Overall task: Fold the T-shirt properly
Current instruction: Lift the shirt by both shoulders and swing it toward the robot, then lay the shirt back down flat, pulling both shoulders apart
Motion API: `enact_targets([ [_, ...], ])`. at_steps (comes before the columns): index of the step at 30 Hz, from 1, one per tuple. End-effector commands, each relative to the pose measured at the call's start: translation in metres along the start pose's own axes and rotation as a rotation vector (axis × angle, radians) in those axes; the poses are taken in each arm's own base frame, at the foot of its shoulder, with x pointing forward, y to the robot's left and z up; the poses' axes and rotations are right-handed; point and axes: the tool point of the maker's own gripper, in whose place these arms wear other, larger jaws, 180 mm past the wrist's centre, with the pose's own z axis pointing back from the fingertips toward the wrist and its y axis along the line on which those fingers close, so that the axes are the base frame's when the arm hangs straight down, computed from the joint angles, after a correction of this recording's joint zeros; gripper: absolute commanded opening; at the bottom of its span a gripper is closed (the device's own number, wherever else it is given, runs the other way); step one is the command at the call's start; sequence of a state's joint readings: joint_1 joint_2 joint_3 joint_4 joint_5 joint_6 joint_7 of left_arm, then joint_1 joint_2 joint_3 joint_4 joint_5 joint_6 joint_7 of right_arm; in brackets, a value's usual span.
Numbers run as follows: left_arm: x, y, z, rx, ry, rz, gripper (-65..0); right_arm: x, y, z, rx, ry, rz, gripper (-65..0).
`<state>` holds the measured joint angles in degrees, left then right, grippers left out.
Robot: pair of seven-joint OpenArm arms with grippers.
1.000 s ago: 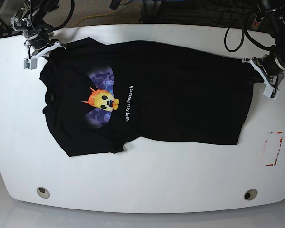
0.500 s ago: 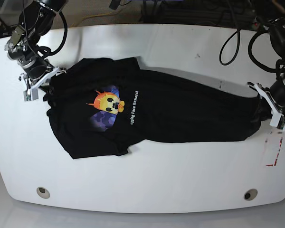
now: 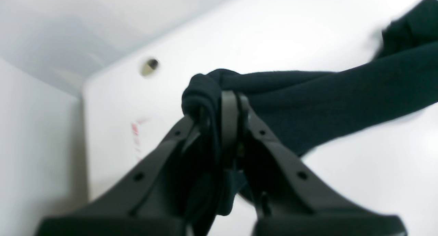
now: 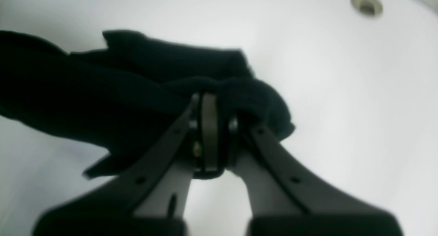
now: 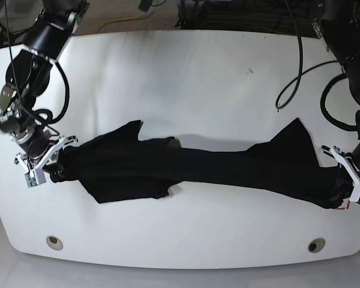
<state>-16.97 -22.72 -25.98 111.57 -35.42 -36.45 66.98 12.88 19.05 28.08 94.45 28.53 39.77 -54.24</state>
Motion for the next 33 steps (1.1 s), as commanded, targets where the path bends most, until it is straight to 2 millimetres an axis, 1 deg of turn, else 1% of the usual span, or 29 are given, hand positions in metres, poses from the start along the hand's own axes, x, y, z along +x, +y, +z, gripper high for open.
enact_targets([
  [1,0.025,0.021,0.007,0.070,-0.035,-0.035,-64.4,0.041,-0.017,0.002,-0.018,-0.078,0.035,-65.0],
  [3,0.042,0.032,0.009,0.106,-0.065,-0.047,-64.4,0.061,-0.026,-0.001,-0.024,-0.093,0.053,-65.0],
  [4,0.049,0.036,0.011,0.119,-0.081,-0.052,-64.4,0.068,-0.028,-0.002,-0.024,-0.100,0.060,-65.0],
  [6,0.067,0.045,0.015,0.151,-0.121,-0.063,-64.4,0.092,-0.033,-0.006,-0.018,-0.115,0.091,-65.0],
  [7,0.073,0.048,0.016,0.159,-0.132,-0.067,-64.4,0.100,-0.034,-0.007,-0.017,-0.122,0.103,-65.0],
  [8,0.083,0.052,0.019,0.174,-0.155,-0.073,-64.4,0.111,-0.036,-0.008,-0.017,-0.127,0.124,-65.0],
  [10,0.102,0.062,0.026,0.203,-0.193,-0.083,-64.4,0.136,-0.038,-0.008,-0.017,-0.150,0.159,-65.0],
  [14,0.133,0.083,0.044,0.269,-0.232,-0.103,-64.4,0.176,-0.040,-0.005,-0.018,-0.186,0.223,-65.0],
  [15,0.143,0.088,0.050,0.286,-0.252,-0.107,-64.4,0.193,-0.039,-0.002,-0.021,-0.203,0.252,-65.0],
  [16,0.149,0.091,0.053,0.293,-0.265,-0.106,-64.4,0.204,-0.037,0.001,-0.025,-0.214,0.277,-65.0],
  [18,0.158,0.096,0.057,0.303,-0.286,-0.104,-64.4,0.220,-0.037,0.005,-0.033,-0.222,0.307,-65.0],
  [19,0.165,0.104,0.063,0.322,-0.297,-0.107,-64.4,0.232,-0.038,0.011,-0.046,-0.231,0.324,-65.0],
  [20,0.169,0.109,0.066,0.329,-0.301,-0.107,-64.4,0.240,-0.039,0.014,-0.053,-0.236,0.332,-65.0],
  [22,0.173,0.115,0.066,0.330,-0.293,-0.108,-64.4,0.249,-0.041,0.019,-0.067,-0.238,0.339,-65.0],
  [25,0.175,0.117,0.066,0.331,-0.283,-0.124,-64.4,0.251,-0.050,0.029,-0.096,-0.226,0.353,-65.0],
  [26,0.173,0.117,0.066,0.328,-0.277,-0.127,-64.4,0.246,-0.052,0.029,-0.102,-0.207,0.352,-65.0],
  [28,0.163,0.114,0.061,0.317,-0.251,-0.124,-64.4,0.235,-0.053,0.028,-0.109,-0.178,0.358,-65.0],
  [30,0.147,0.111,0.057,0.315,-0.206,-0.138,-64.4,0.213,-0.054,0.028,-0.115,-0.150,0.346,-65.0],
  [31,0.144,0.109,0.058,0.316,-0.195,-0.148,-64.4,0.203,-0.055,0.028,-0.116,-0.138,0.336,-65.0],
  [32,0.139,0.105,0.056,0.311,-0.185,-0.156,-64.4,0.193,-0.056,0.028,-0.118,-0.127,0.327,-65.0],
  [33,0.130,0.097,0.054,0.304,-0.163,-0.173,-64.4,0.179,-0.055,0.028,-0.113,-0.115,0.315,-65.0],
])
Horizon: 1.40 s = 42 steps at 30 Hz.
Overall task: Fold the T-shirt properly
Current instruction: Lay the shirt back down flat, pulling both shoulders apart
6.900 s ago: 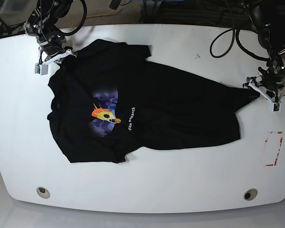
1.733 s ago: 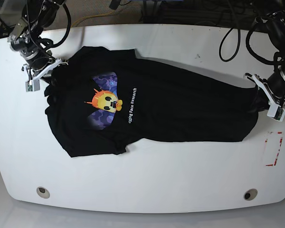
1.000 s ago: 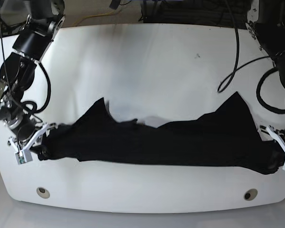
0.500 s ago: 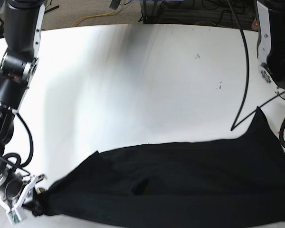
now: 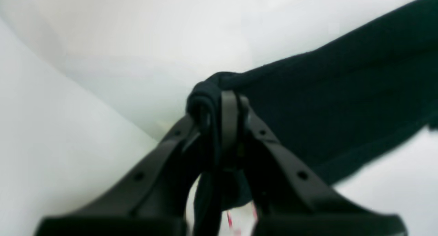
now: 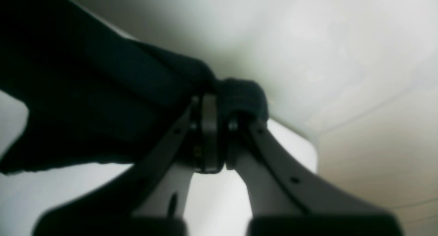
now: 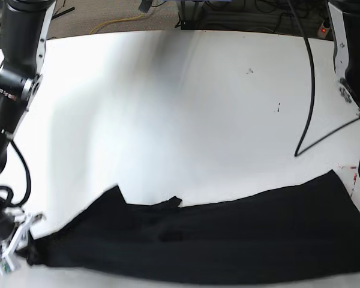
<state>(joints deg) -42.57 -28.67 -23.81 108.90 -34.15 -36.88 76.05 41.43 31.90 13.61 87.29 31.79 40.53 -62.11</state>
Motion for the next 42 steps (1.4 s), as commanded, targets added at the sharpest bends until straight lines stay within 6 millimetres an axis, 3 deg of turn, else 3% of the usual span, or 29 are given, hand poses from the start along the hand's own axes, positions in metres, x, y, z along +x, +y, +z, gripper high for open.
enact_targets([
  [1,0.000,0.005,0.014,0.058,0.006,-0.060,-64.4,-0.004,-0.009,0.016,-0.050,-0.006,0.004,-65.0],
  [3,-0.016,-0.009,0.014,0.032,0.046,-0.070,-64.4,-0.025,0.001,0.019,-0.027,0.012,-0.022,-65.0],
  [8,-0.084,-0.047,0.016,-0.056,0.186,0.009,-64.4,-0.087,0.033,0.026,0.023,0.073,-0.128,-65.0],
  [11,-0.130,-0.067,0.033,-0.120,0.265,0.073,-64.4,-0.123,0.055,0.039,0.047,0.122,-0.169,-65.0],
  [13,-0.147,-0.077,0.040,-0.150,0.300,0.092,-64.4,-0.144,0.070,0.042,0.069,0.154,-0.207,-65.0],
  [18,-0.211,-0.119,0.073,-0.270,0.484,0.117,-64.4,-0.207,0.113,0.061,0.122,0.261,-0.334,-65.0],
  [25,-0.268,-0.157,0.124,-0.380,0.681,0.141,-64.4,-0.255,0.150,0.083,0.166,0.376,-0.406,-65.0],
  [35,-0.319,-0.170,0.194,-0.425,0.908,0.158,-64.4,-0.304,0.172,0.120,0.151,0.502,-0.488,-65.0],
  [42,-0.339,-0.172,0.209,-0.430,0.982,0.182,-64.2,-0.316,0.184,0.130,0.157,0.529,-0.523,-64.2],
])
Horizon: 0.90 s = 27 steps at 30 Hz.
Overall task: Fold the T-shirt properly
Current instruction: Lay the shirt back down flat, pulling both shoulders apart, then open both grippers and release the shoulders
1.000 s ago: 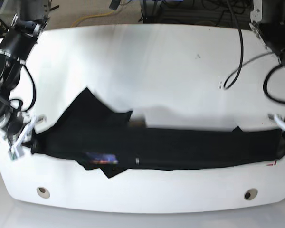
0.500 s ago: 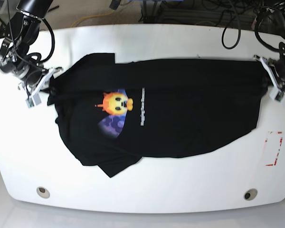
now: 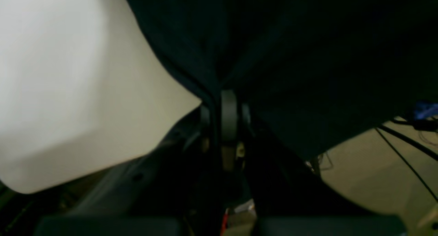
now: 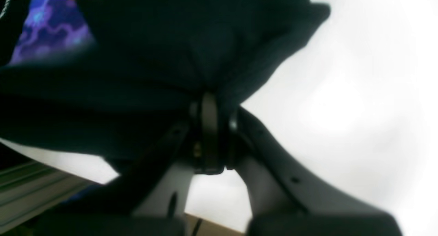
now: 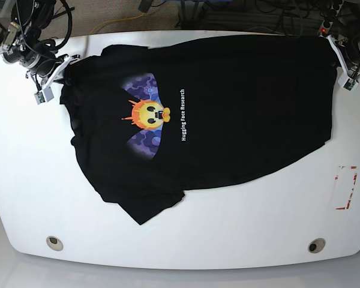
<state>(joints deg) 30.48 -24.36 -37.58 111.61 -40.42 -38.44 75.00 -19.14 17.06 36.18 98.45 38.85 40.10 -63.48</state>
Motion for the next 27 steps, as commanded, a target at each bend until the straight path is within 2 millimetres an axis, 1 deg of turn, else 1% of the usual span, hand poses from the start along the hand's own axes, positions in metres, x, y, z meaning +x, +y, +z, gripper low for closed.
enact_targets([
  [1,-0.004,0.014,0.005,0.056,0.030,-0.015,-64.2,0.011,-0.007,0.008,-0.024,-0.040,0.008,-62.8],
  [3,-0.008,0.014,0.004,0.069,0.041,-0.004,-64.2,0.002,-0.012,0.012,-0.040,-0.030,-0.012,-61.0],
  [4,-0.010,0.014,0.004,0.076,0.048,-0.004,-64.4,-0.003,-0.011,0.012,-0.038,-0.027,-0.026,-60.7],
  [9,-0.017,0.021,0.004,0.111,0.086,-0.025,-64.4,-0.010,-0.009,0.012,-0.037,-0.017,-0.041,-60.7],
  [10,-0.017,0.020,0.004,0.109,0.088,-0.039,-64.4,-0.015,-0.009,0.013,-0.037,-0.007,-0.044,-60.7],
  [12,-0.026,0.018,0.004,0.101,0.114,-0.037,-64.2,-0.024,-0.008,0.014,-0.036,0.012,-0.050,-60.4],
  [14,-0.031,0.016,0.004,0.095,0.126,-0.037,-63.7,-0.027,-0.007,0.014,-0.035,0.019,-0.053,-59.9],
  [15,-0.031,0.014,0.003,0.088,0.127,-0.041,-61.8,-0.028,-0.007,0.014,-0.035,0.021,-0.054,-58.7],
  [16,-0.031,0.013,0.003,0.086,0.129,-0.042,-58.5,-0.028,-0.007,0.014,-0.034,0.023,-0.053,-55.3],
  [17,-0.032,0.013,0.002,0.086,0.130,-0.041,-52.9,-0.029,-0.006,0.014,-0.034,0.023,-0.056,-50.3],
  [19,-0.031,0.013,0.002,0.085,0.128,-0.041,-39.4,-0.029,-0.006,0.014,-0.035,0.023,-0.054,-37.7],
  [20,-0.030,0.013,0.003,0.087,0.125,-0.040,-34.3,-0.028,-0.006,0.015,-0.033,0.019,-0.054,-32.8],
  [21,-0.030,0.014,0.003,0.090,0.121,-0.036,-27.8,-0.026,-0.005,0.015,-0.031,0.013,-0.052,-26.6],
  [22,-0.028,0.013,0.002,0.088,0.111,-0.029,-23.6,-0.025,-0.005,0.015,-0.029,0.007,-0.055,-21.2],
  [24,-0.018,0.015,0.001,0.095,0.079,-0.021,-21.0,-0.022,-0.004,0.013,-0.028,-0.001,-0.056,-15.9],
  [25,-0.010,0.018,0.000,0.103,0.061,-0.019,-21.4,-0.015,-0.004,0.012,-0.027,-0.018,-0.052,-14.6],
  [27,-0.001,0.021,0.000,0.112,0.036,-0.018,-23.1,-0.008,-0.005,0.011,-0.026,-0.034,-0.048,-15.1],
])
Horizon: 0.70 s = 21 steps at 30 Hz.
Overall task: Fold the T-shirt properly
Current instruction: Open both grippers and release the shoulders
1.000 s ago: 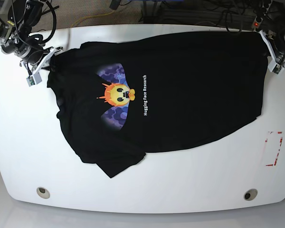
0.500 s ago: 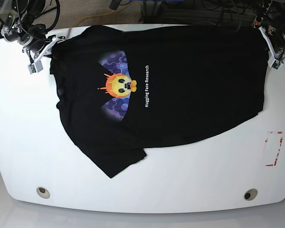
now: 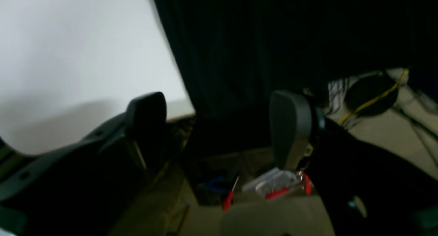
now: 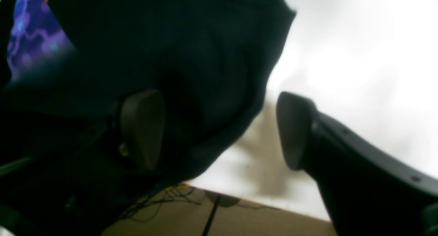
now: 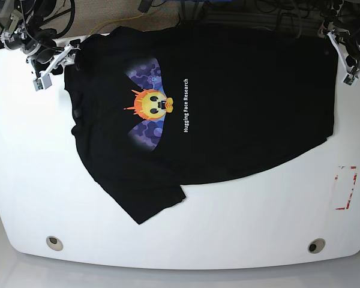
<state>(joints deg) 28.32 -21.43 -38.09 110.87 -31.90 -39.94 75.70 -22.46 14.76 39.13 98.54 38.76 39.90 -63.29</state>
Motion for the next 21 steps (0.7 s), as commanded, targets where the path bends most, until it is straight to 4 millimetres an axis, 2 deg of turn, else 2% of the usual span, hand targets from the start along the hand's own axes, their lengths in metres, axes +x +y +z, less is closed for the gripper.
enact_targets([
  [1,0.018,0.012,0.007,0.034,-0.052,-0.016,-23.9,0.025,-0.002,0.005,-0.006,-0.071,0.027,-15.5],
  [6,0.039,0.040,0.023,0.117,-0.144,0.044,-25.0,0.052,-0.003,0.002,-0.007,-0.124,0.048,-16.2],
  [12,0.077,0.066,0.038,0.183,-0.285,0.111,-24.7,0.081,-0.007,-0.008,0.008,-0.180,0.033,-16.2],
  [16,0.097,0.080,0.035,0.175,-0.343,0.159,-24.7,0.096,-0.015,-0.011,-0.019,-0.187,0.047,-16.2],
  [21,0.098,0.109,0.019,0.203,-0.296,0.243,-24.7,0.109,-0.018,-0.016,-0.066,-0.162,0.105,-16.2],
])
